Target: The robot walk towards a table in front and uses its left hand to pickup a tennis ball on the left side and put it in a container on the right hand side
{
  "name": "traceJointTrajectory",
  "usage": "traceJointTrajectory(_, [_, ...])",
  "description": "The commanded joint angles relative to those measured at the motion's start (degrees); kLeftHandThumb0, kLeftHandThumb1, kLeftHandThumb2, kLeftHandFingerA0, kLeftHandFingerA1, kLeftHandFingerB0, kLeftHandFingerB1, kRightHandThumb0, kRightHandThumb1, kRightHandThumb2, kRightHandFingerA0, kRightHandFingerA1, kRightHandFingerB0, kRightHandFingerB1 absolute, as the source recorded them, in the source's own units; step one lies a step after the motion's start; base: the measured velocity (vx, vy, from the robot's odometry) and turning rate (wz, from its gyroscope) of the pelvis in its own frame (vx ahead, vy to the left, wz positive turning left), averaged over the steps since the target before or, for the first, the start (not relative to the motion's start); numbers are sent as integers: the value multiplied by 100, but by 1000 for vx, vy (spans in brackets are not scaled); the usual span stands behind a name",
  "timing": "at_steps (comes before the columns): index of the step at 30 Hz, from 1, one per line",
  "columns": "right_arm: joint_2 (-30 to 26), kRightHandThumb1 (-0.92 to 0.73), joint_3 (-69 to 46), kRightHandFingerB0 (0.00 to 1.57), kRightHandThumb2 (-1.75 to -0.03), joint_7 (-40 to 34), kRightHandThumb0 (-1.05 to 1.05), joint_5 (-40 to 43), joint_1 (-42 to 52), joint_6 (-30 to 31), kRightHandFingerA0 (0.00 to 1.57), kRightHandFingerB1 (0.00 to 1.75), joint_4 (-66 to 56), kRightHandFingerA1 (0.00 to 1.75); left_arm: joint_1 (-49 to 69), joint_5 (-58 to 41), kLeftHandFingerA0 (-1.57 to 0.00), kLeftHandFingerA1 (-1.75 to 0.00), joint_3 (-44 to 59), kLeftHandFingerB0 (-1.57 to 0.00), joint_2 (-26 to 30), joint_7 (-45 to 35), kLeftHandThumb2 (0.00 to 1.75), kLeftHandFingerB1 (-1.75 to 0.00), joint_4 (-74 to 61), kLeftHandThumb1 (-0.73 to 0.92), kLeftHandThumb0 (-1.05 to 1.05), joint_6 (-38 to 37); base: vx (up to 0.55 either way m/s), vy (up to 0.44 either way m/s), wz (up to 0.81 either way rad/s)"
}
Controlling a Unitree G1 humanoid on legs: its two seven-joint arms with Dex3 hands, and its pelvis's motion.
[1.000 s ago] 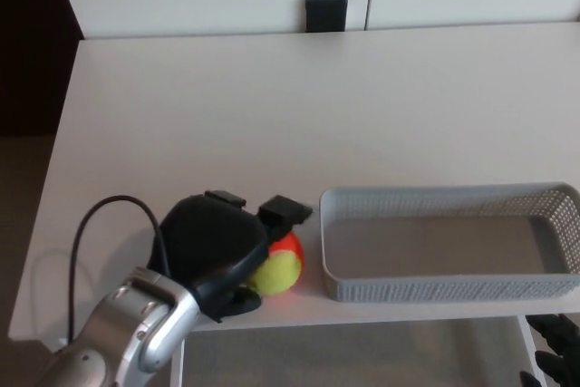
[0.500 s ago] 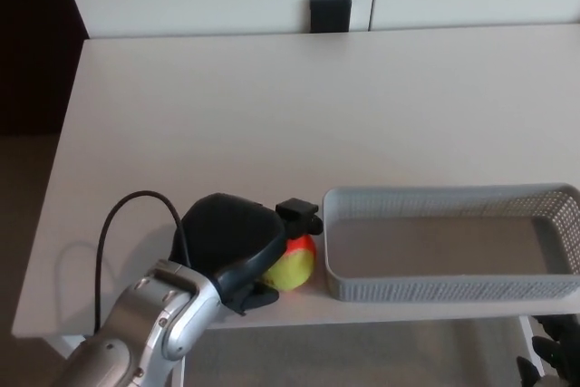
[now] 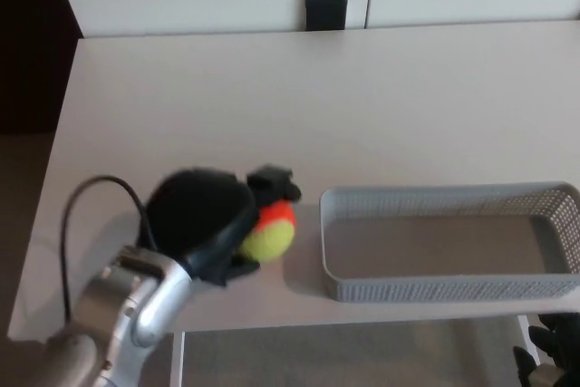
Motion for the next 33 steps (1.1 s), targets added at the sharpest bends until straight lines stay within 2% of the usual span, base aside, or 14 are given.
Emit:
traceJointTrajectory(1, [-109,-89,49,5,-69,-23,8,-73,-80,15,3,35,57,43,-78,-335,-70,-157,559,-72,6,70,57,-94,-594,77,-5,91,0,0,0])
traceJointTrajectory(3, [-112,-89,54,5,-69,-26,8,-70,-81,14,3,35,61,43,-61,-320,-70,-157,597,-72,-23,29,57,-94,-615,77,-5,71,0,0,0])
traceJointTrajectory(4, [-97,-90,50,5,-69,-34,7,-52,-118,-32,3,36,160,43,-394,-424,-81,-147,741,-75,-182,-238,65,-57,-1150,68,-25,261,0,0,0])
traceJointTrajectory(5, [-96,-90,52,5,-69,-42,8,-53,-104,-44,4,36,160,43,-522,-406,-73,-158,715,-69,-236,-287,60,-119,-1239,79,-13,263,0,0,0])
traceJointTrajectory(9, [-92,-90,75,5,-66,-63,8,-61,-4,-166,5,38,180,44,-754,-289,-68,-167,541,-59,-353,-400,52,-142,-1465,80,-11,207,0,0,0])
traceJointTrajectory(12, [-68,-90,65,6,-68,-96,7,-57,-22,-101,5,37,170,44,-990,-232,-77,-168,357,-67,-526,-239,60,-130,-1382,77,-11,89,0,0,0])
traceJointTrajectory(13, [-60,-90,73,5,-70,-96,5,-62,-56,-32,3,37,140,43,-1156,-128,-101,-162,219,-88,-628,-303,73,-100,-1352,71,-22,148,0,0,0])
traceJointTrajectory(15, [-50,-90,93,6,-68,-99,5,-77,-84,15,5,37,117,43,-1278,-43,-90,-170,106,-84,-712,-345,67,-71,-1329,76,-23,185,0,0,0])
traceJointTrajectory(18, [-32,-90,110,5,-65,-108,5,-75,-110,-2,7,39,152,45,-1383,162,-85,-175,-198,-78,-848,-245,64,-108,-1218,74,-25,123,0,0,0])
traceJointTrajectory(22, [-75,-91,177,5,-65,-78,5,-128,-120,-9,8,39,166,45,-1468,259,-86,-173,-572,-82,-1105,-212,64,-80,-937,74,-23,151,0,0,0])
traceJointTrajectory(24, [-73,-91,186,5,-65,-77,5,-123,-91,1,7,38,147,44,-1504,324,-82,-175,-772,-72,-1251,-314,64,-115,-785,76,-23,245,0,0,0])
traceJointTrajectory(29, [-72,-90,214,5,-65,-101,6,-137,-102,-55,8,39,211,44,-1570,395,-82,-174,-1089,-76,-1537,-343,63,-107,-332,79,-26,373,0,0,0])
traceJointTrajectory(30, [-62,-90,215,5,-65,-111,6,-136,-65,-24,8,39,189,43,-1539,390,-87,-168,-1149,-86,-1567,-392,66,-69,-286,77,-24,398,0,0,0])
traceJointTrajectory(33, [-71,-90,244,5,-65,-103,7,-152,67,-16,7,39,148,43,-1379,408,-85,-163,-1332,-86,-1635,-403,67,-57,-137,74,-27,458,0,0,0])
